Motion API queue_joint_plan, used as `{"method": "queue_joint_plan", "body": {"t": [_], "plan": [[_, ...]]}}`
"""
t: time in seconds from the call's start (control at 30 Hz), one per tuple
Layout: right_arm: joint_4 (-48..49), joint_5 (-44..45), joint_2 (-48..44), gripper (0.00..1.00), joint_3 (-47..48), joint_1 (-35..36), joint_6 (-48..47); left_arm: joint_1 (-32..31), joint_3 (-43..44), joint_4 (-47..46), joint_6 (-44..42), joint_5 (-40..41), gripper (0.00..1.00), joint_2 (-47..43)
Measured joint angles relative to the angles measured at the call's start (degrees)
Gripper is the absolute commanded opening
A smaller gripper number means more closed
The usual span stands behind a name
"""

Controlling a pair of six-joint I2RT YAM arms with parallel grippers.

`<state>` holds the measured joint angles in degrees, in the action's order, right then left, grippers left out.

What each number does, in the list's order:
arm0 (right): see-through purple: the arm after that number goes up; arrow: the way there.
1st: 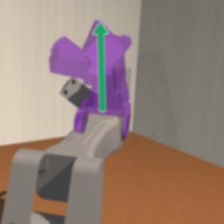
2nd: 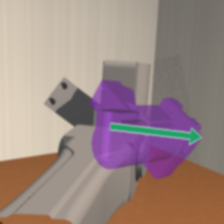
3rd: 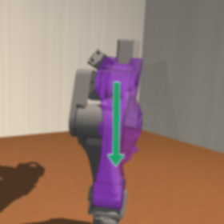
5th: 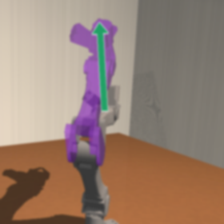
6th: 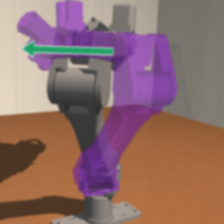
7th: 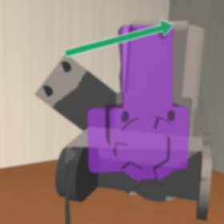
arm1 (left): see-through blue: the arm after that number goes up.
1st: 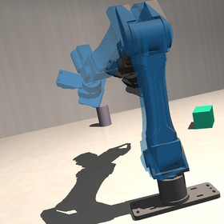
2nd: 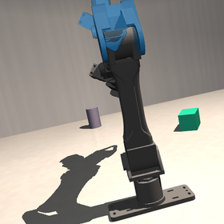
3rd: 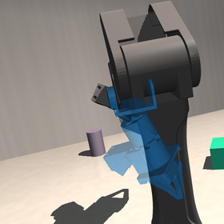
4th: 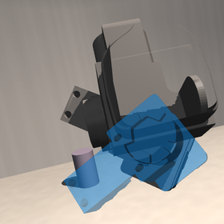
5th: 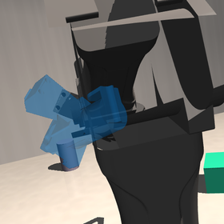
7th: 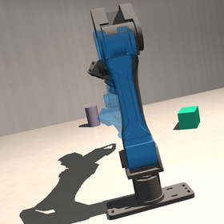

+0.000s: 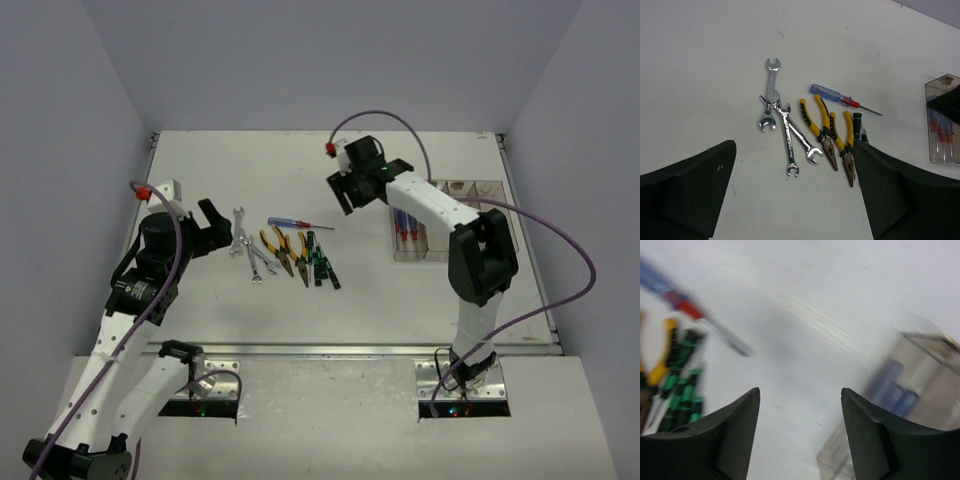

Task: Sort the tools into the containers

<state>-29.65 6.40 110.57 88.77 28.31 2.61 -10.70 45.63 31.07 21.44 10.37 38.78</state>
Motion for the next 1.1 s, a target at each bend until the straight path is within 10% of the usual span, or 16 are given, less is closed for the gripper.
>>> {"method": "queue_joint_plan", "body": {"t": [0.2,0.73,1.1], "plan": [[2.2,-10.8,11.7,0.62,11.9,12.3,-11.2,0.0,0.0,0.0,0.1,0.0,1.0,0.1],[-2.4,-14.4,30.4,0.47,29.1,11.6,-23.7,0.0,0.0,0.0,0.0,-0.2,1.0,-0.5],[-0.1,-11.2,32.0,0.02,29.1,11.5,-25.5,0.0,0.0,0.0,0.0,-0.3,1.0,-0.7]]}}
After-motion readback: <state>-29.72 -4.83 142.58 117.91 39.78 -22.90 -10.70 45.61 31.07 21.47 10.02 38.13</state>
